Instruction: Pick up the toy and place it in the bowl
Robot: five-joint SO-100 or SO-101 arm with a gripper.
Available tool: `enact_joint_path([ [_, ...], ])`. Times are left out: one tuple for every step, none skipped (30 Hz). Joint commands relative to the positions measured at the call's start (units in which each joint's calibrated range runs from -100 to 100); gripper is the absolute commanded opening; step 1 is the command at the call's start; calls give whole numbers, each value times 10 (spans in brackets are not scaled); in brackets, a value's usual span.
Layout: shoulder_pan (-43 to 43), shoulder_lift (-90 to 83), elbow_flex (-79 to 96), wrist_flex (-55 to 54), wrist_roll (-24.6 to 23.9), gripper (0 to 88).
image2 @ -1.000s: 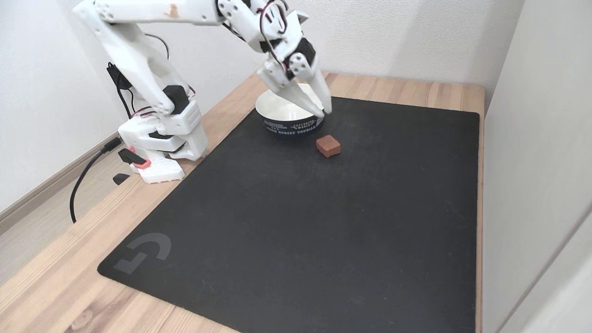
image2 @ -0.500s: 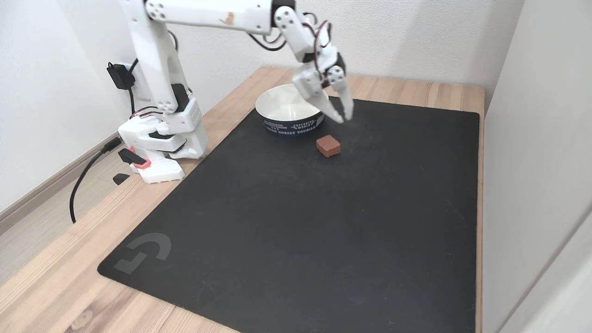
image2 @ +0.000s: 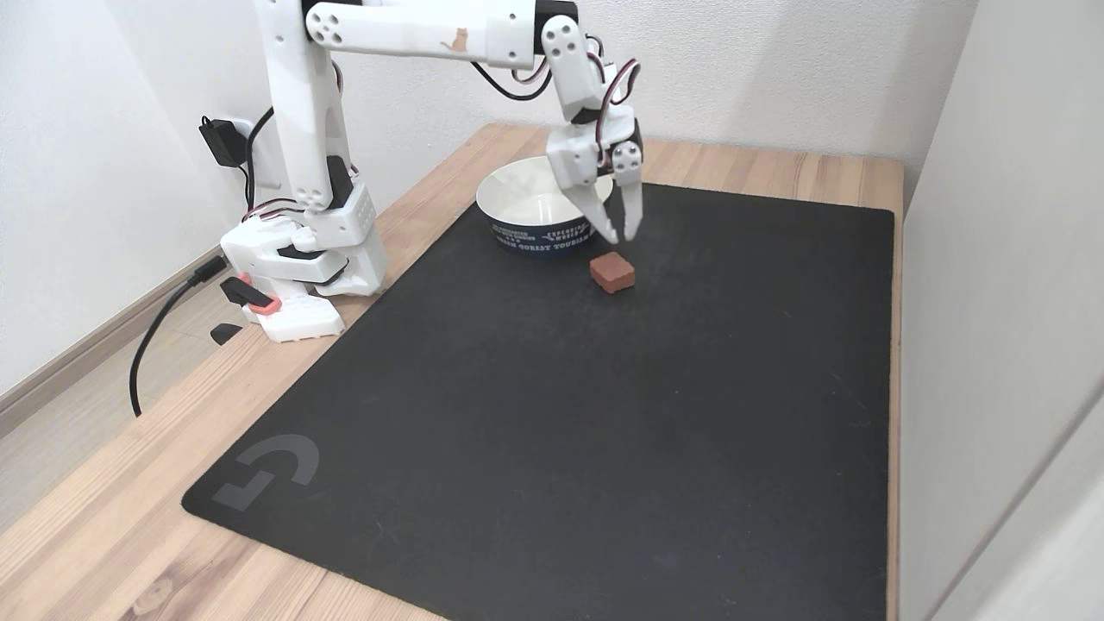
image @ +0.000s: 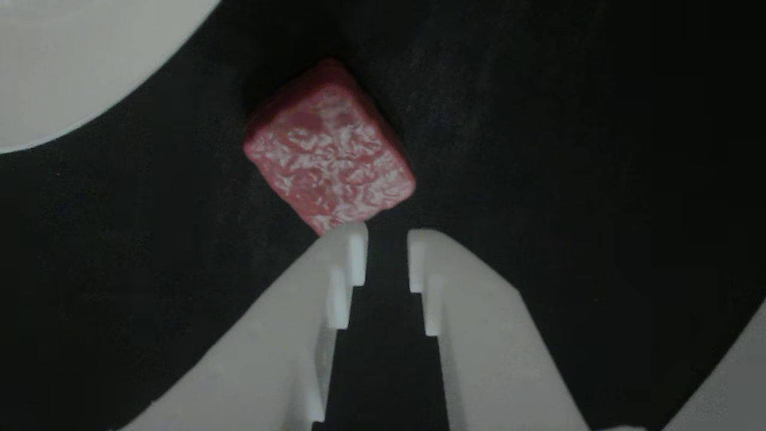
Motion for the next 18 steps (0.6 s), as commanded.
enact_joint_path([
  [-5, -3, -24, 32, 4, 23],
  [-5, -3, -24, 36, 4, 23],
  [-5, -3, -24, 40, 4, 23],
  [-5, -3, -22, 40, 4, 23],
  [-5, -3, -22, 40, 4, 23],
  [-5, -3, -21, 40, 4, 23],
  [-5, -3, -21, 40, 4, 23],
  [-4, -2, -19, 40, 4, 23],
  [-4, -2, -18, 40, 4, 23],
  [-4, -2, -17, 40, 4, 23],
  [-3, -2, -17, 40, 4, 23],
  [-2, -2, -17, 40, 4, 23],
  [-1, -2, -17, 39, 4, 23],
  [-1, -2, -17, 38, 4, 23],
  [0, -1, -16, 38, 4, 23],
  [0, -1, -16, 38, 4, 23],
  [0, -1, -15, 38, 4, 23],
  [0, -1, -15, 38, 4, 23],
])
